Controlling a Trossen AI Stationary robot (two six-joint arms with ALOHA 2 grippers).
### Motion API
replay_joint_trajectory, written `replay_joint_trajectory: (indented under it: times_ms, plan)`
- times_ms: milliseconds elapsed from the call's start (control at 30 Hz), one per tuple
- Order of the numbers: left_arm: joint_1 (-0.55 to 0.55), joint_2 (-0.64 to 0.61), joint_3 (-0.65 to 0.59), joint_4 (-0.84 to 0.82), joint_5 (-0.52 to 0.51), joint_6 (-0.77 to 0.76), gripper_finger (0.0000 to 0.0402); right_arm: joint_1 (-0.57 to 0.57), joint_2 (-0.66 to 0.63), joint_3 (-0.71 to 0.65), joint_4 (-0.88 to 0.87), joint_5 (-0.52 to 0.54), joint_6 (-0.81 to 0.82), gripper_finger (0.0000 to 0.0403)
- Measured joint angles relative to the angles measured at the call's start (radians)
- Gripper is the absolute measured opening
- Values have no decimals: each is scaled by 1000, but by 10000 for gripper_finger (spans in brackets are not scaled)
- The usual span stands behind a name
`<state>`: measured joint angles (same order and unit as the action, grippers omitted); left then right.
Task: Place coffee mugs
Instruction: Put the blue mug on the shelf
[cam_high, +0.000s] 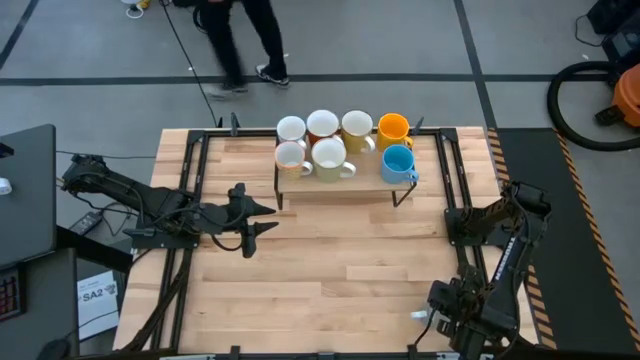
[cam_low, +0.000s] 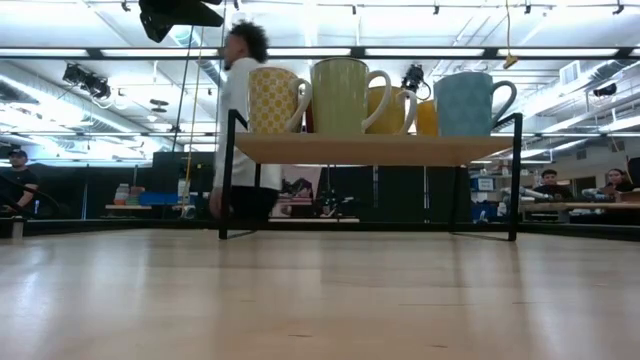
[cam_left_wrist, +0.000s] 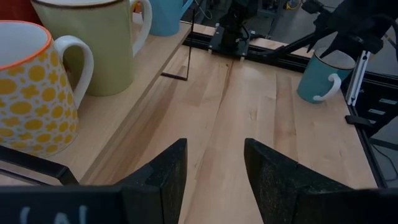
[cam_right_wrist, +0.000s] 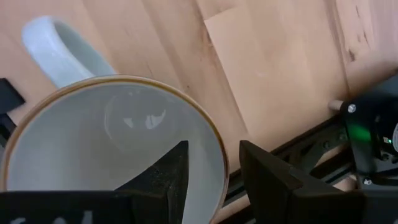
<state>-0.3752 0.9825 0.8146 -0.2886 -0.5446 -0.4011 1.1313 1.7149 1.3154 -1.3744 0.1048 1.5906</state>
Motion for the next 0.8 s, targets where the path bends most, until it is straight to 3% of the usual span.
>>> replay_joint_trajectory:
  times_ms: [400,633,800]
  plan:
    - [0,0,0,0,0,0,167,-8,0,-7,6,-6,-50,141]
    - [0,0,0,0,0,0,167,-17,0,-7,17,-4,-117,75]
    - [0,0,0,0,0,0,167,-79,-6,-2,47,29,-297,30]
